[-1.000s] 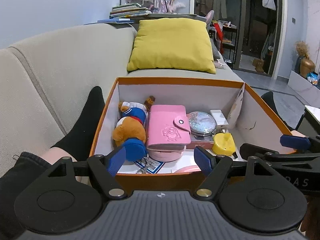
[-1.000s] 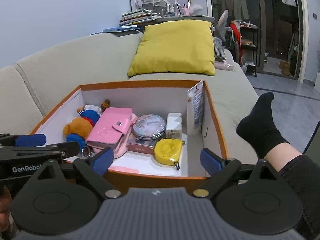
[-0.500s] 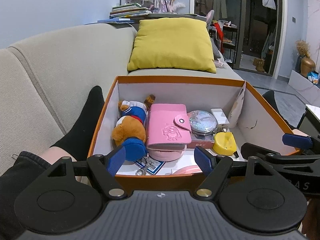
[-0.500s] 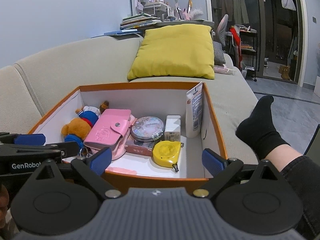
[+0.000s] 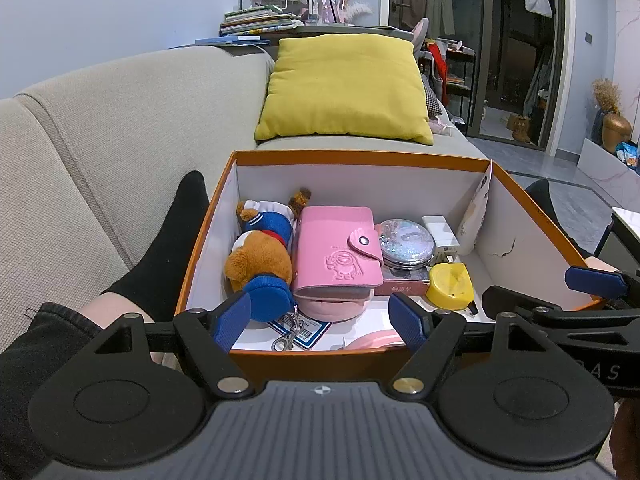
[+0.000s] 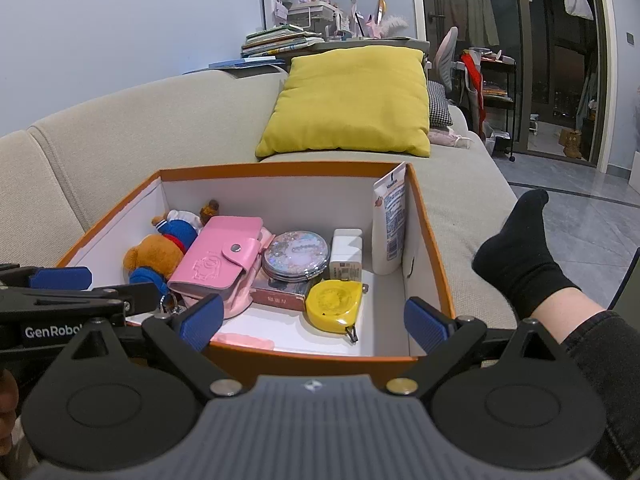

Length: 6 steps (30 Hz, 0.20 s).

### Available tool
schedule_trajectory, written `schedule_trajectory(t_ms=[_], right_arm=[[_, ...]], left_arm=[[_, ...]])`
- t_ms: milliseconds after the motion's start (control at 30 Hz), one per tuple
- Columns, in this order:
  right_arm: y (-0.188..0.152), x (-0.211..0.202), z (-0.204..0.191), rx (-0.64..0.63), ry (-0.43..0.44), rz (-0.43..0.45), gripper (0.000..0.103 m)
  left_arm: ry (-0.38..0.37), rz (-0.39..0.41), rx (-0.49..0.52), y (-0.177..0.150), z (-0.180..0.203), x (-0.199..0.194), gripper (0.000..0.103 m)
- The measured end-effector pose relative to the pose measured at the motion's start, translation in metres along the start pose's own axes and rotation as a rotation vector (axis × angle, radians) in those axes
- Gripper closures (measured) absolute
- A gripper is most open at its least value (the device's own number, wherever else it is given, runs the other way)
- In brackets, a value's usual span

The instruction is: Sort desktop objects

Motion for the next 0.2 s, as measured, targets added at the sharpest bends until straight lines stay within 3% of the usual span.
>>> schedule_trajectory(t_ms=[200], right_arm=[[0.0000, 0.0001, -0.0003, 0.000, 0.001, -0.002, 0.006]], left_arm=[[-0.002, 0.000, 0.000, -0.0002, -0.0005, 0.0003, 0.014]])
Point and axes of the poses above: each gripper's, at about its wrist camera, not at the fingertips, and x roughly the way its jaws point, z to its right, y to its top, the point moved 10 cm from there along x, roughly the way its jaws point, and after that the axes turned 15 degrees about x, right-handed, at the moved point
